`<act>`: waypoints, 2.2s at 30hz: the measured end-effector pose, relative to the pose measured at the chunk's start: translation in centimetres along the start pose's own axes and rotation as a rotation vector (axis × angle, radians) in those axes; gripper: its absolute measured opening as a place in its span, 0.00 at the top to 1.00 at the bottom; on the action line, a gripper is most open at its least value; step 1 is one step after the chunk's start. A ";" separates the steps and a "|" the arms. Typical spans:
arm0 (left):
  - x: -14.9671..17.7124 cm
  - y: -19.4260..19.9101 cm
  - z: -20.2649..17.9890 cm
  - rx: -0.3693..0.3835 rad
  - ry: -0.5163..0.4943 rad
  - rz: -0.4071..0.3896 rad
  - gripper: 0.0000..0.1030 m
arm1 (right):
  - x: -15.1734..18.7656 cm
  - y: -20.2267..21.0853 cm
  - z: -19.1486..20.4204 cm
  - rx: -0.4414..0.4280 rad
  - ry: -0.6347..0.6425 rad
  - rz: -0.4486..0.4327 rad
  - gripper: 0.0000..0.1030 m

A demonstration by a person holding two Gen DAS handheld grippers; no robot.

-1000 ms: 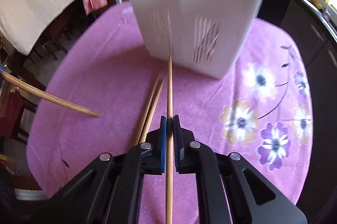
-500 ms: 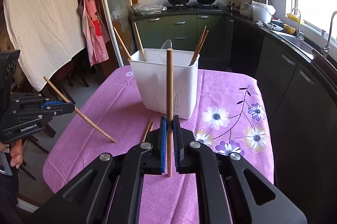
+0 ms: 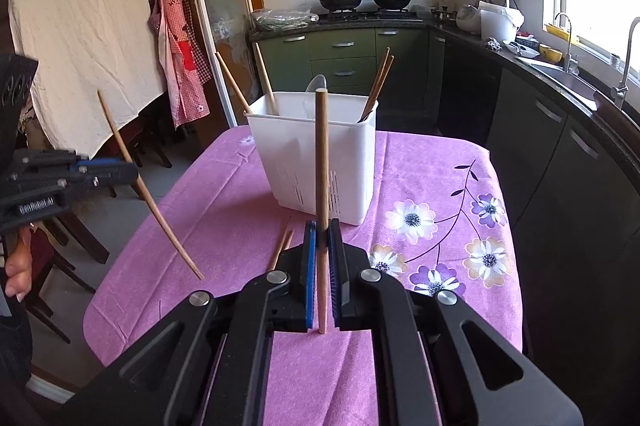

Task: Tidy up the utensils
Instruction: 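Drop the chopstick into the white holder with the left tool while the right tool carries its chopstick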

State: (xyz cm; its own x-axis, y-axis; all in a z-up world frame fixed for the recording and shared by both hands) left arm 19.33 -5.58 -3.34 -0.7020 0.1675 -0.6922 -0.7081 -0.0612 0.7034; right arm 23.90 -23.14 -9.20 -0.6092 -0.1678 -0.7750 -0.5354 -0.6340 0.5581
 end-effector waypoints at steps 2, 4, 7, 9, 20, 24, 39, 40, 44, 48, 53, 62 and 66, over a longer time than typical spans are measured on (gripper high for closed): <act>-1.8 0.9 -0.3 0.015 -0.003 -0.017 0.94 | 0.0 0.1 0.0 -0.006 0.000 0.000 0.93; -3.4 1.5 -0.5 0.021 -0.005 -0.034 0.94 | 0.0 0.1 -0.1 -0.011 -0.001 0.001 0.93; -6.7 2.7 -0.9 0.028 -0.002 -0.074 0.94 | 0.1 0.2 -0.1 -0.023 0.002 0.001 0.93; -9.0 3.3 -0.9 0.036 0.015 -0.097 0.94 | 0.0 0.1 -0.1 -0.028 0.004 0.001 0.93; -17.8 1.4 -1.0 -0.051 0.057 -0.181 0.94 | 0.2 0.1 -0.7 -0.059 -0.004 -0.007 0.93; -17.7 -2.0 -1.3 -0.081 0.053 -0.138 0.94 | 0.3 0.1 -0.7 -0.068 -0.001 -0.007 0.93; -13.2 -7.0 -0.9 -0.080 0.049 -0.033 0.61 | 0.1 0.0 -1.1 -0.074 -0.023 -0.004 0.93; -13.0 -5.9 -0.5 -0.077 0.065 -0.058 0.47 | -0.1 0.0 -1.1 -0.078 -0.024 -0.006 0.93; -12.2 -1.4 0.7 -0.099 0.071 -0.160 0.42 | -2.6 1.3 -0.7 -0.099 -0.021 -0.051 0.93; -10.3 1.8 1.8 -0.104 0.089 -0.202 0.20 | -7.7 3.8 -0.1 -0.137 -0.012 -0.158 0.93; -7.6 3.7 2.8 -0.116 0.087 -0.213 0.18 | -14.9 6.1 0.3 -0.182 -0.020 -0.303 0.93; -3.7 2.7 3.9 -0.114 0.083 -0.134 0.16 | -18.9 -0.5 -3.5 -0.050 -0.082 -0.228 0.93; -2.7 1.4 3.8 -0.104 0.080 -0.085 0.16 | -17.3 -4.4 -4.1 -0.029 -0.090 -0.155 0.93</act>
State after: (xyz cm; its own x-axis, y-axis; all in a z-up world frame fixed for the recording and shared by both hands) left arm 20.54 -2.40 0.16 -0.6397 0.0977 -0.7624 -0.7666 -0.1525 0.6237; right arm 39.17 -20.56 0.58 -0.5714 0.0016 -0.8207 -0.6110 -0.6684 0.4242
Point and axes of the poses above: each gripper's, at about its wrist camera, not at the fingertips, and y roughly against the way its jaws point, z to its left, x to its underside, the point moved 7 cm from there along -y, roughly the way its jaws point, and after that the axes turned 14 degrees about -x, right-handed, at the moved point
